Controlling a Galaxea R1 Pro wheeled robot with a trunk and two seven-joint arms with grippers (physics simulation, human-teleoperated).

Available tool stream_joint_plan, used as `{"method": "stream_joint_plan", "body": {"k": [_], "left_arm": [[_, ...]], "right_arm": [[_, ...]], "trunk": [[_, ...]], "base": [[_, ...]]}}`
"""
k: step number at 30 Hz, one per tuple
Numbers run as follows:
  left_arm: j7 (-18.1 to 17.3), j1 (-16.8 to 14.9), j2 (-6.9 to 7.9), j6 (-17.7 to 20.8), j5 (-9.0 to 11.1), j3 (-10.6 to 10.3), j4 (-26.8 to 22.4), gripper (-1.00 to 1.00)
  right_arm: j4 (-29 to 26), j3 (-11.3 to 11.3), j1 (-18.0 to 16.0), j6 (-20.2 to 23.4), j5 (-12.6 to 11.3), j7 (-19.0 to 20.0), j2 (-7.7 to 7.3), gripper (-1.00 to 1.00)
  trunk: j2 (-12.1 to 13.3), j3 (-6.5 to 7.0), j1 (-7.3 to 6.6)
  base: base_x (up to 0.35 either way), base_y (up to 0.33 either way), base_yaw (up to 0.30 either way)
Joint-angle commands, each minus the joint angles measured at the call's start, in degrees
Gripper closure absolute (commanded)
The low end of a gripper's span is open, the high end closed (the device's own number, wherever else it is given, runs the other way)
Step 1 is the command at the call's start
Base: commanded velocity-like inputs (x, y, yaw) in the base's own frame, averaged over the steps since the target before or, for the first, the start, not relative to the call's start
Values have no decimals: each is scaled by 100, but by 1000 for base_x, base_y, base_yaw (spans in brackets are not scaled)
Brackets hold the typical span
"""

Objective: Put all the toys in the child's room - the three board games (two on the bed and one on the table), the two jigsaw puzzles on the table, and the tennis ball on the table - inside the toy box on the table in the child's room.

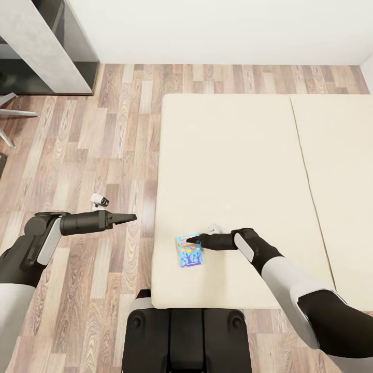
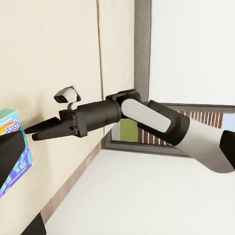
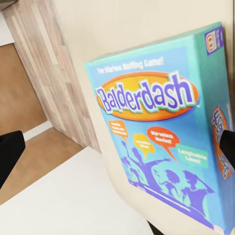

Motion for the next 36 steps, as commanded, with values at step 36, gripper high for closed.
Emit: {"method": "stream_joint_plan", "body": {"k": [36], "left_arm": [[0,-3,4,46,17,-6,27,-100]], "right_arm": [[37,59,-3,-2,-22,-65,-57,-100]], "trunk": [[-9,-6,3]], "base": [[0,25,0]]}}
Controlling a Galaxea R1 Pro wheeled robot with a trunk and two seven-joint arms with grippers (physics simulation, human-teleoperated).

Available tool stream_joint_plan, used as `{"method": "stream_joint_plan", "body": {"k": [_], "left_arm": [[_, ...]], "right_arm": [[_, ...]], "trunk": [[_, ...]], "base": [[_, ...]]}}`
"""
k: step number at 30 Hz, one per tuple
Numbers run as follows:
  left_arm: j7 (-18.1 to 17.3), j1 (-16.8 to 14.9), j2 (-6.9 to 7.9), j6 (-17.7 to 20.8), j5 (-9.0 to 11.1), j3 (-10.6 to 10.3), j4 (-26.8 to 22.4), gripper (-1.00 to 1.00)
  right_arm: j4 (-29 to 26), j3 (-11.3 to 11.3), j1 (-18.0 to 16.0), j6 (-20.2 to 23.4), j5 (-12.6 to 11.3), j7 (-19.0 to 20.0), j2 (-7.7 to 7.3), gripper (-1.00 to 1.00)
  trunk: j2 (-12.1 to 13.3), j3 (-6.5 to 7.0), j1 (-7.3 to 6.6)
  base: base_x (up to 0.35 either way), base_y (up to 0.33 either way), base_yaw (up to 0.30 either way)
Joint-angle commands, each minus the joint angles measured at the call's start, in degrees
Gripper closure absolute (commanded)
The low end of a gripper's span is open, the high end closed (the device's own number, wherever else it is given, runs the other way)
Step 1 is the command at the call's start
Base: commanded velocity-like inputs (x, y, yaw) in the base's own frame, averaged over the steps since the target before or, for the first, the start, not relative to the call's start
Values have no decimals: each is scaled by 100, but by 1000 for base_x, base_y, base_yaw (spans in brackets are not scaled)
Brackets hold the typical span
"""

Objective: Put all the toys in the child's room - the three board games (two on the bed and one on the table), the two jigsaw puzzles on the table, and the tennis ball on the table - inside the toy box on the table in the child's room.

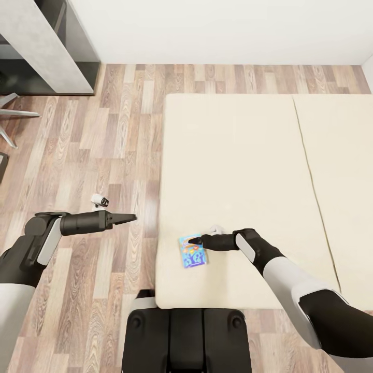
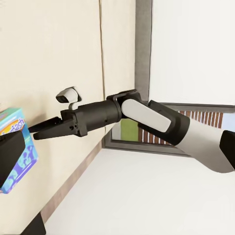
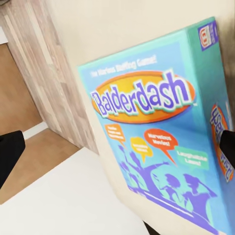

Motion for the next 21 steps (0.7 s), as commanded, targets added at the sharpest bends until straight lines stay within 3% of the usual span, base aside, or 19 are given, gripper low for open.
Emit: {"method": "stream_joint_plan", "body": {"k": [1,21], "left_arm": [[-7,-2,5,46,17,-7,1,-100],[-7,-2,5,46,17,-13,1,-100]], "right_arm": [[-2,21,-3,20,-21,2,-2,-100],[-2,25,-3,52,-28,14,-16,-100]], "trunk": [[-9,-6,3],[-9,-6,3]], "base": [[0,113,0],[0,21,0]]}}
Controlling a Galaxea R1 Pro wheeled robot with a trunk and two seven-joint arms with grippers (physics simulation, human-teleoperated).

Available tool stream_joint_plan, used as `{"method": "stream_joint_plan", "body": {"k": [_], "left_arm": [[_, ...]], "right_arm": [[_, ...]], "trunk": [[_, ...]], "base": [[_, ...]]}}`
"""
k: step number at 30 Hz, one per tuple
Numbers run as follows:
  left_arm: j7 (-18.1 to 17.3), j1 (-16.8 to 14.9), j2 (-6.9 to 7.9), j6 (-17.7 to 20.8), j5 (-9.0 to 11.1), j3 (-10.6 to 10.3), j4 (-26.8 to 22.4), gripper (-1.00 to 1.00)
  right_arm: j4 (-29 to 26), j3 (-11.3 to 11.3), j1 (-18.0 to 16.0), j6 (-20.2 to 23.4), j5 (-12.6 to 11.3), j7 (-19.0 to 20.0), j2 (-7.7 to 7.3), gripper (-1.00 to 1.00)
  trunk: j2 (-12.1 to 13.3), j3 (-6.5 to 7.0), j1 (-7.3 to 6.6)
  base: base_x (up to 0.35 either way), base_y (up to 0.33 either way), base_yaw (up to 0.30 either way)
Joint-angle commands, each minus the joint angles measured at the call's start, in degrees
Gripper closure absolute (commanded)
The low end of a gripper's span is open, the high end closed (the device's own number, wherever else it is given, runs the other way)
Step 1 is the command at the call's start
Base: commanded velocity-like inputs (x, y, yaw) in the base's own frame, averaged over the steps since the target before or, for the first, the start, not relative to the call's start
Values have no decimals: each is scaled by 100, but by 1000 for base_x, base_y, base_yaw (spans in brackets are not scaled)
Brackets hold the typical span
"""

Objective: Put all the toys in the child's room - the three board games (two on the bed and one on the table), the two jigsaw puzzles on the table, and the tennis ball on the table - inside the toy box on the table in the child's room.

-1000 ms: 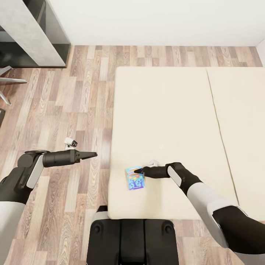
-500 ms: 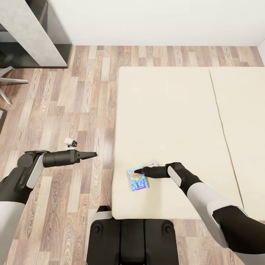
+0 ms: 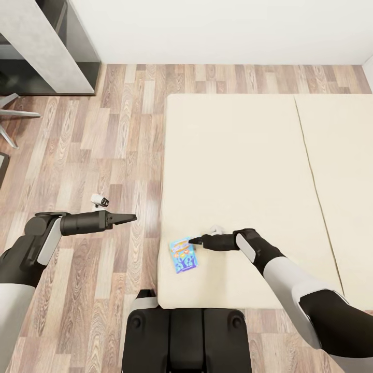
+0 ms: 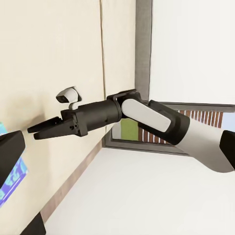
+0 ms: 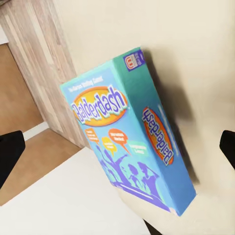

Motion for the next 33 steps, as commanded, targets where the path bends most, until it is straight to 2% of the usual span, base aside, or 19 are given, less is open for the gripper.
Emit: {"method": "stream_joint_plan", "body": {"k": [1,33], "left_arm": [[-7,-3,4,46,17,-9,1,-100],[-7,-3,4,43,17,-10,1,-100]], "right_arm": [[-2,23,-3,20,-20,2,-3,-100],[-2,16,-3,20,-21,5,-4,-100]], "trunk": [[-9,-6,3],[-9,-6,3]], "base": [[0,0,0],[0,0,0]]}}
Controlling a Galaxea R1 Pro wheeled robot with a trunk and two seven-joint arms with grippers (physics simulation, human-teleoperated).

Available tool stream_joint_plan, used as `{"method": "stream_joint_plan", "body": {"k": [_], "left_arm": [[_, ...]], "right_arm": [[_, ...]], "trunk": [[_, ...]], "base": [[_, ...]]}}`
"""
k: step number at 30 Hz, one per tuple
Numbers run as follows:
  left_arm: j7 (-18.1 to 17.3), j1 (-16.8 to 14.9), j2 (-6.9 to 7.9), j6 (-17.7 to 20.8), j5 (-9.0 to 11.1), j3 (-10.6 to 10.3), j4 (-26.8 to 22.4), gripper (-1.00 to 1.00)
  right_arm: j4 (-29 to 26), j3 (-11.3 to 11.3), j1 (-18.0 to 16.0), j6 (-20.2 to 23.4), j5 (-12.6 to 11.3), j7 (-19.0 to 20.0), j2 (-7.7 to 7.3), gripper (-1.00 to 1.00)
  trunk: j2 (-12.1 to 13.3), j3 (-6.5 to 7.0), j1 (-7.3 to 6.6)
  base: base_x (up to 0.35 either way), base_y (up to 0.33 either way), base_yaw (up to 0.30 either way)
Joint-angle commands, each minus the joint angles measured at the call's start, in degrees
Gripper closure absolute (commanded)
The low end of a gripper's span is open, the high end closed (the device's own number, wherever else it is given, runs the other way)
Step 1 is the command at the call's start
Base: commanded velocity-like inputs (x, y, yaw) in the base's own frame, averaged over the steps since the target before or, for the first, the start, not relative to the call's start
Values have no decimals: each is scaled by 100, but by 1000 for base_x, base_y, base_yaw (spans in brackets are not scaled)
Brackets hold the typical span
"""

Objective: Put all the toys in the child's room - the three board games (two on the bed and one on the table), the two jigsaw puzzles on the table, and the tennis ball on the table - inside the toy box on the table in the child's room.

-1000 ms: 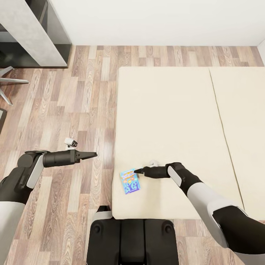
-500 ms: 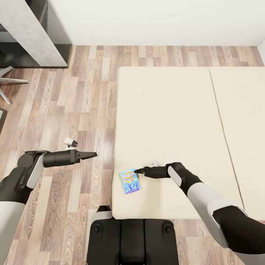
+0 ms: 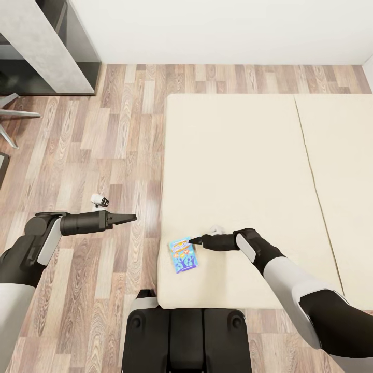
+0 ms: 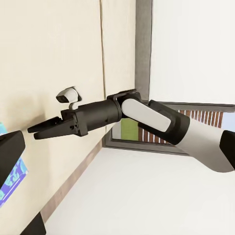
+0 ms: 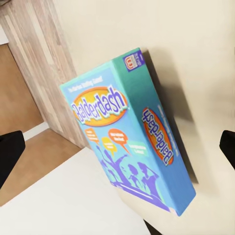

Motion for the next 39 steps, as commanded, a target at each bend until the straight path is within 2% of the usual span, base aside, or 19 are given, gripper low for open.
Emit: {"method": "stream_joint_plan", "body": {"k": [1,39], "left_arm": [[-7,-3,4,47,17,-8,1,-100],[-7,-3,4,48,17,-2,10,-100]], "right_arm": [[-2,22,-3,20,-20,5,-3,-100],[-3,-6,-3,11,-29,41,-11,-100]], "trunk": [[-9,-6,3],[-9,-6,3]], "base": [[0,0,0],[0,7,0]]}}
